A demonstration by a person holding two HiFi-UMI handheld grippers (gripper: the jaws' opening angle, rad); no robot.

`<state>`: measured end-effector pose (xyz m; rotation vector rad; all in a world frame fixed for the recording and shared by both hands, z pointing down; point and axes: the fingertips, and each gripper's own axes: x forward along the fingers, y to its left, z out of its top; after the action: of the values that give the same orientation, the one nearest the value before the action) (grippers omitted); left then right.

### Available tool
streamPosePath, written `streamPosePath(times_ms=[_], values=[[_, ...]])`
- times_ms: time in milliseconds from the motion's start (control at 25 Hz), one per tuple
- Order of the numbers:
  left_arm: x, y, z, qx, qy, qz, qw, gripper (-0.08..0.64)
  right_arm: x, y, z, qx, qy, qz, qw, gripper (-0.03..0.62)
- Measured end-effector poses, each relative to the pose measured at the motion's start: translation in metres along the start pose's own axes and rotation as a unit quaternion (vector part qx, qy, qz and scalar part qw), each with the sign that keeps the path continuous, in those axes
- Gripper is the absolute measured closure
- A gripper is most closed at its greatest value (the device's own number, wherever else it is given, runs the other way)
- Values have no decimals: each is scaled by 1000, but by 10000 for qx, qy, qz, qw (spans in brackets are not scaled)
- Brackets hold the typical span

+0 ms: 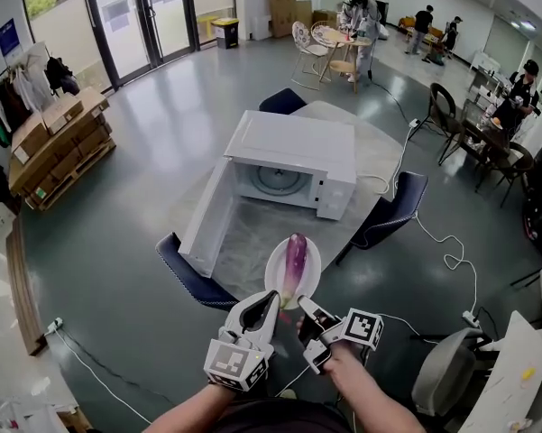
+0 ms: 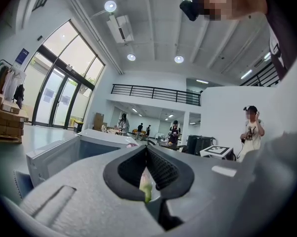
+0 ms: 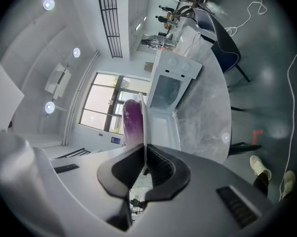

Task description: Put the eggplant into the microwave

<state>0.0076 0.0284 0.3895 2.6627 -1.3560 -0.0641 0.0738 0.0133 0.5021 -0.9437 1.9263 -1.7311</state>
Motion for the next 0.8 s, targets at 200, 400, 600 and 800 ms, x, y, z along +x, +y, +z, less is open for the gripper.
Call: streamPosePath(times_ms=[200,400,600,800], values=[[35,42,7,60,49,-223,9997,554,46,-2,25,-1,-149,-151,9998,575],[61,82,17,45,83,-411,9991,554,89,0,42,102,-265,-213,9994,575],[81,114,24,24,39,-547,9985,554,119,-3,59,64,-368,-342,9987,574],[96,128,24,-18,0,-606,9982,554,141,-12,67,113,-358,-451,9983,574]])
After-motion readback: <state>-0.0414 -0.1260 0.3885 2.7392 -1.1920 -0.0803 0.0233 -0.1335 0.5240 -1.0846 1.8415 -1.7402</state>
